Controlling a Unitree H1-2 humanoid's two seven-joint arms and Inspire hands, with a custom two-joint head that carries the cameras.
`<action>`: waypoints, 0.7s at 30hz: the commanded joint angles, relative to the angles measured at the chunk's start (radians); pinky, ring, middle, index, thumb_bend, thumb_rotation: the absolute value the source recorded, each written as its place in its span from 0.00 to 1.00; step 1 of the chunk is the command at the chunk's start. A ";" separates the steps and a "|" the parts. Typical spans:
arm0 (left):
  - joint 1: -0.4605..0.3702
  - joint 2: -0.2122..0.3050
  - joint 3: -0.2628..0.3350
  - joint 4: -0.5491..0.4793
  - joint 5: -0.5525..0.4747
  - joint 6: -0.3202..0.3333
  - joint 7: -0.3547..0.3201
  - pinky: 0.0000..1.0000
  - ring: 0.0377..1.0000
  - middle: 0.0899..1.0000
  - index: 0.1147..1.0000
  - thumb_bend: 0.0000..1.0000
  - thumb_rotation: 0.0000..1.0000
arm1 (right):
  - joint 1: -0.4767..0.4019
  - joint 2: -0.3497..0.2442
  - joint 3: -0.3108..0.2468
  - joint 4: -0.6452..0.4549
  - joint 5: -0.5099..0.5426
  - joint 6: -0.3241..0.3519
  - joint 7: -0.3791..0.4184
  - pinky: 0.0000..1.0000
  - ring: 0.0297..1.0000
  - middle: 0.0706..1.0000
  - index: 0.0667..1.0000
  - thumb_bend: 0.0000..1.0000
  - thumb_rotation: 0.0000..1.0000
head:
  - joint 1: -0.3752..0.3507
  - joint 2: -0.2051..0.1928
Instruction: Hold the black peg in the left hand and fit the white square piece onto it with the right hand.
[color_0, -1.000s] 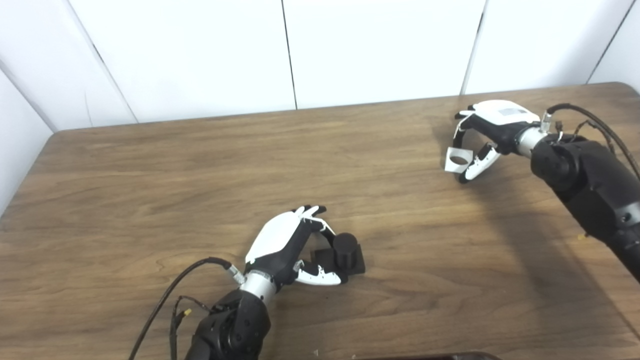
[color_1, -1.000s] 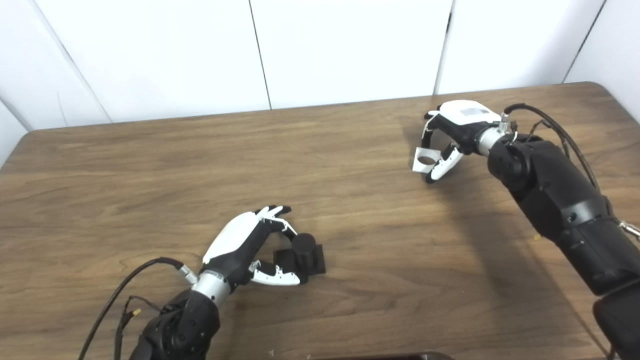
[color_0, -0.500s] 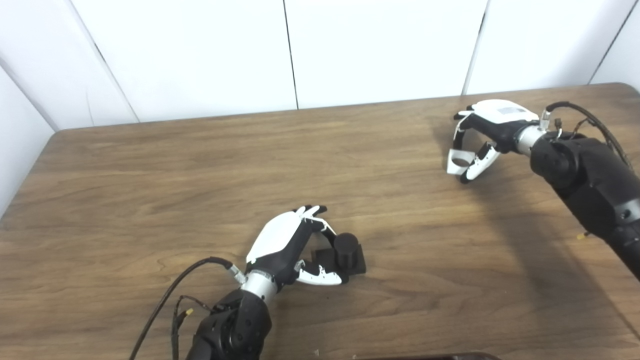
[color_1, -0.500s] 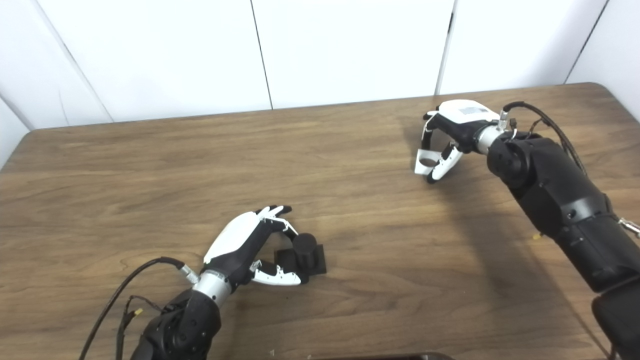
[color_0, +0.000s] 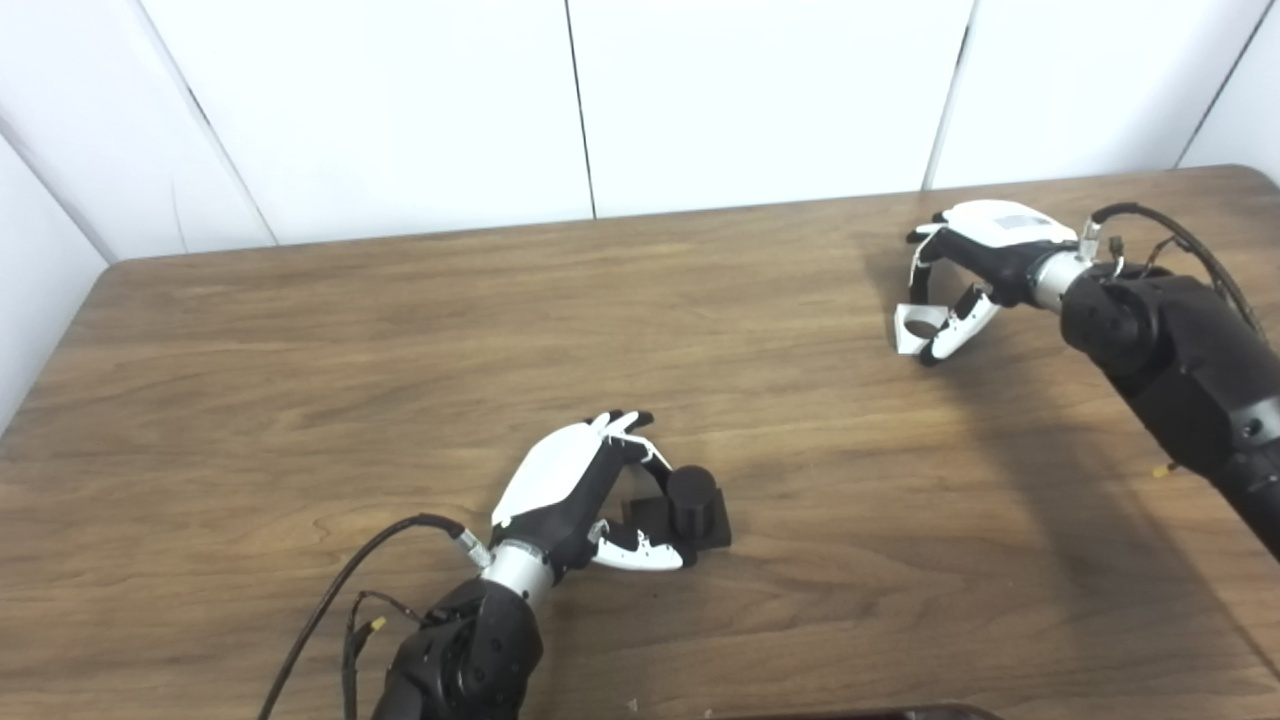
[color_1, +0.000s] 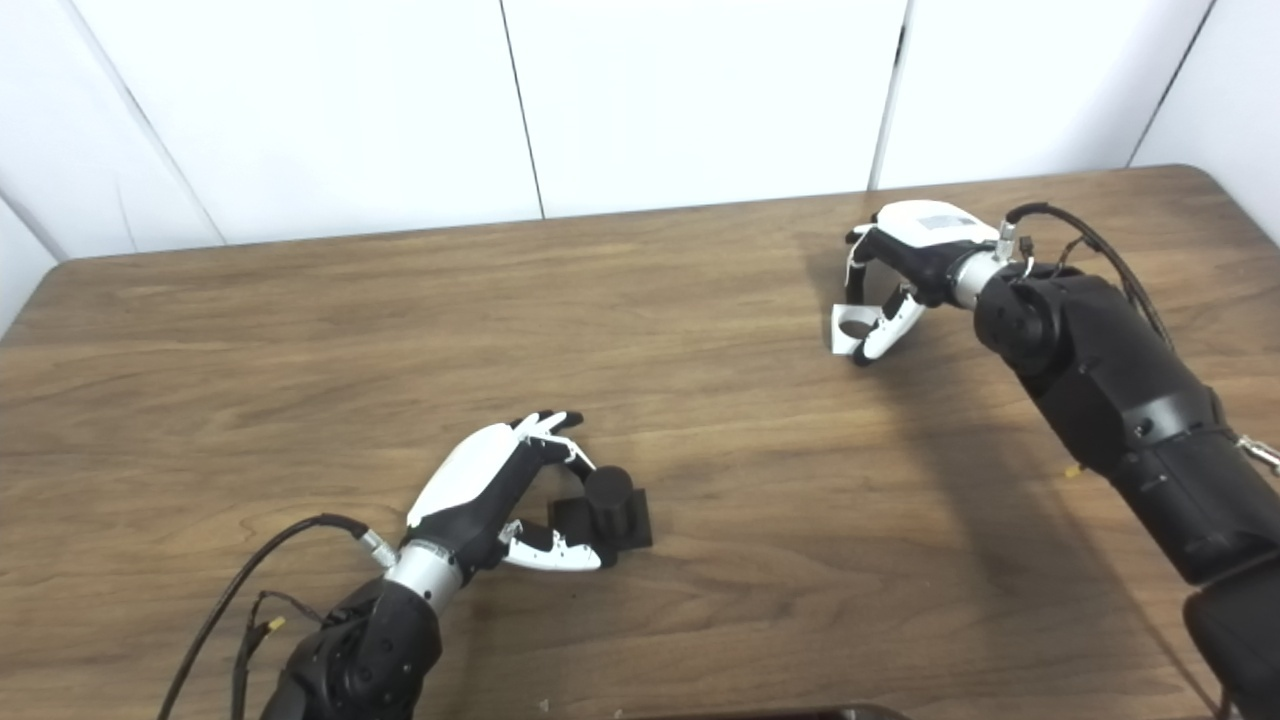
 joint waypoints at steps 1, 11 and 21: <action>0.010 0.017 0.004 0.024 0.019 0.020 -0.019 1.00 1.00 0.95 0.42 0.50 0.08 | 0.005 -0.019 0.007 0.016 -0.034 0.029 0.017 1.00 1.00 0.92 0.45 0.52 0.14 | -0.003 0.002; 0.007 0.013 0.000 0.030 0.019 0.020 -0.013 1.00 1.00 0.95 0.42 0.50 0.08 | 0.004 -0.025 0.003 0.020 -0.030 0.027 0.020 1.00 1.00 0.92 0.45 0.52 0.14 | 0.001 0.000; 0.012 0.011 0.008 0.029 0.021 0.021 -0.017 1.00 1.00 0.95 0.42 0.50 0.08 | 0.014 -0.029 -0.018 -0.038 -0.024 0.034 0.022 1.00 1.00 0.92 0.45 0.52 0.14 | 0.007 -0.002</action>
